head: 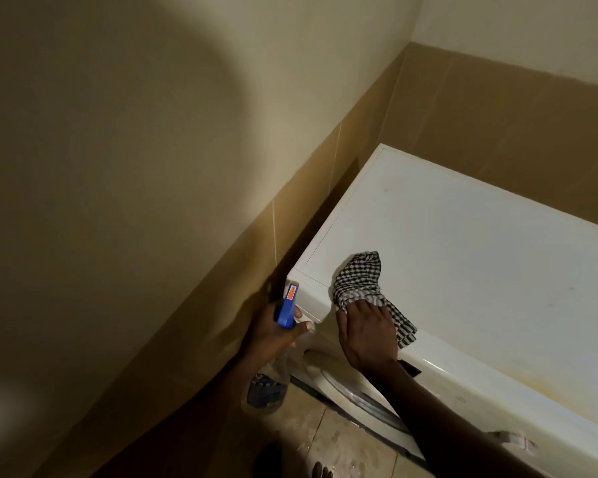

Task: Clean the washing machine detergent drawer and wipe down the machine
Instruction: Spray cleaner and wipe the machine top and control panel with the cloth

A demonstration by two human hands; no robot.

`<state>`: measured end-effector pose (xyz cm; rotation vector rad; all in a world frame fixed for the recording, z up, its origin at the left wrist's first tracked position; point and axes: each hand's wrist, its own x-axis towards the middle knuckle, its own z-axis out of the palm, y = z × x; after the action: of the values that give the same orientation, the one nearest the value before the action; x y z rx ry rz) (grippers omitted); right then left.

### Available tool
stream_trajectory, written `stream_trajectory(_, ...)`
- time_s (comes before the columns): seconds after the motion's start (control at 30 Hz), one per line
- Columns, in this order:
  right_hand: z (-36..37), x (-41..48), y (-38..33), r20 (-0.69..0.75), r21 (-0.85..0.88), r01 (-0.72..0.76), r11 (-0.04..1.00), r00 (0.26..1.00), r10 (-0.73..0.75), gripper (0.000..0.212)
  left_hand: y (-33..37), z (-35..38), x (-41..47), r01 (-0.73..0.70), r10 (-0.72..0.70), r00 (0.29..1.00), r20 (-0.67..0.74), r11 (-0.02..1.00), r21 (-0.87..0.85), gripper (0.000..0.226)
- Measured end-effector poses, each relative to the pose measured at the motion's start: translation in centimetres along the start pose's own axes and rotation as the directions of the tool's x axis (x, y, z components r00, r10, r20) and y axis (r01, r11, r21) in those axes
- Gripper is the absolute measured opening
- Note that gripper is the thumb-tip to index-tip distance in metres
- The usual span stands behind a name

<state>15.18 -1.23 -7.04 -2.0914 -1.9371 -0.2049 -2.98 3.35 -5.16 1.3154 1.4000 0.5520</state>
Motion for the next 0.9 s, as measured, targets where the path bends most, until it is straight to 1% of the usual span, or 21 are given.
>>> stream_trajectory(0.1, 0.0, -0.9, 0.3, 0.03, -0.003, 0.027, 1.0, 0.999, -0.027, 0.023, 0.5, -0.3, 0.6, -0.007, 0.007, 1.0, -0.004, 1.0, -0.009, 0.025)
stream_trajectory(0.2, 0.1, -1.0, -0.2, 0.026, -0.008, 0.011, 1.0, 1.0, -0.011, 0.022, 0.7, -0.4, 1.4, -0.014, 0.013, 1.0, -0.024, 1.0, -0.006, 0.027)
stream_trajectory(0.33, 0.4, 1.5, -1.6, 0.045, 0.028, -0.011, 1.0, 0.999, 0.01, 0.022, 0.3, -0.4, 1.9, 0.025, -0.025, 0.998, -0.06, 1.0, -0.013, 0.031)
stream_trajectory(0.43, 0.4, 0.5, -2.0, 0.05, 0.036, 0.004, 0.999, 0.999, -0.006, 0.023, -0.3, -0.7, 1.8, 0.05, -0.051, 0.995, -0.089, 0.999, -0.009, 0.036)
stream_trajectory(0.53, 0.4, -0.1, -2.2, 0.038, 0.038, 0.036, 0.999, 0.999, -0.038, 0.02, -0.6, -1.3, 1.6, 0.048, -0.049, 0.995, -0.086, 0.999, -0.013, 0.029)
stream_trajectory(0.63, 1.1, 2.2, -3.3, 0.033, 0.041, 0.04, 0.998, 0.999, -0.042, 0.02, -1.0, -1.8, 1.5, 0.039, -0.041, 0.995, -0.095, 0.999, -0.023, 0.022)
stream_trajectory(0.8, 1.6, 2.7, -4.1, 0.044, 0.048, 0.056, 0.997, 0.997, -0.059, 0.018, -0.6, -2.5, 1.3, 0.043, -0.045, 0.996, -0.082, 0.999, -0.021, 0.024)
stream_trajectory(0.9, 1.4, 2.2, -4.1, 0.035, 0.043, 0.06, 0.997, 0.998, -0.062, 0.019, -0.4, -3.2, 1.3, 0.021, -0.022, 0.994, -0.102, 1.0, -0.016, 0.023)
